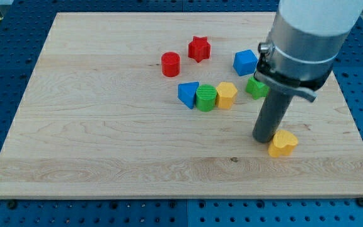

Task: Slide the yellow heart towards the bottom right of the board

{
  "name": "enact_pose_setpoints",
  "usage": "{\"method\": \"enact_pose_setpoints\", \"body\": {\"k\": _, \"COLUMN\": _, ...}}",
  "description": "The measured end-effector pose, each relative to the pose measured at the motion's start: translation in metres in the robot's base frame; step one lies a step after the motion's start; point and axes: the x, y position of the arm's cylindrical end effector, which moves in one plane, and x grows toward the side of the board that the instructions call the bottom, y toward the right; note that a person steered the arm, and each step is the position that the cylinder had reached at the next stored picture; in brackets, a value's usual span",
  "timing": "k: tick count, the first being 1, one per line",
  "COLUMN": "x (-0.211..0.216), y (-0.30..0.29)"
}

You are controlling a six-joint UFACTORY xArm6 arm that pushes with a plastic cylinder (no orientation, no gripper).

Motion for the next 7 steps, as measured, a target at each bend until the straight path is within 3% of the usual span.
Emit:
{"method": "enact_pose_setpoints", "body": {"k": 2, "x": 0.027, "y": 0.022}}
{"method": "enact_pose_setpoints", "body": {"k": 7, "x": -0.015, "y": 0.067}}
